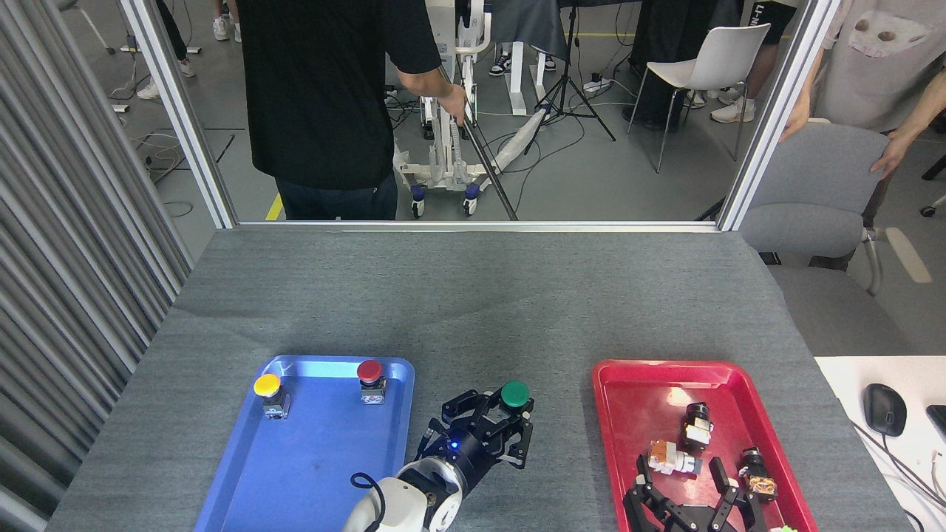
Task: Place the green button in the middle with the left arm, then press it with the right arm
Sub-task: 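Lower the green button onto the table and open the left gripper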
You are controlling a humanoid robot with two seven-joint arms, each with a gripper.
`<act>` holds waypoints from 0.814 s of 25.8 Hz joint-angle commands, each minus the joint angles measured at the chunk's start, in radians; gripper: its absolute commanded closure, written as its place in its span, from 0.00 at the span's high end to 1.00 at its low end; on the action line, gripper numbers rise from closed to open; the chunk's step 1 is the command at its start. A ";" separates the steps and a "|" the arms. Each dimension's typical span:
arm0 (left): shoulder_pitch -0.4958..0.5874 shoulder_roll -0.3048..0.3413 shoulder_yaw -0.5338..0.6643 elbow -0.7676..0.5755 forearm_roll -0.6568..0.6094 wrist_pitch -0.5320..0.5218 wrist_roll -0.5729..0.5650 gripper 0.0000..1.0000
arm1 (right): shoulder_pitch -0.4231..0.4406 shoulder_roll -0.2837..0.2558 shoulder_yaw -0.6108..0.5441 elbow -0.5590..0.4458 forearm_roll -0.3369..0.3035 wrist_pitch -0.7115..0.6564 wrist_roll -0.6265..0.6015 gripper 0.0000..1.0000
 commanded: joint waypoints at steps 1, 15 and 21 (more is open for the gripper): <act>-0.013 0.000 -0.001 0.029 0.064 -0.034 0.029 0.16 | 0.000 -0.001 -0.002 0.002 0.000 -0.001 0.001 1.00; -0.020 0.002 -0.036 0.124 0.067 0.001 0.035 0.20 | 0.000 -0.008 0.001 0.005 0.000 -0.002 0.001 1.00; -0.016 0.002 -0.036 0.146 0.063 -0.004 0.032 0.26 | 0.000 -0.010 0.001 0.008 0.000 -0.002 -0.001 1.00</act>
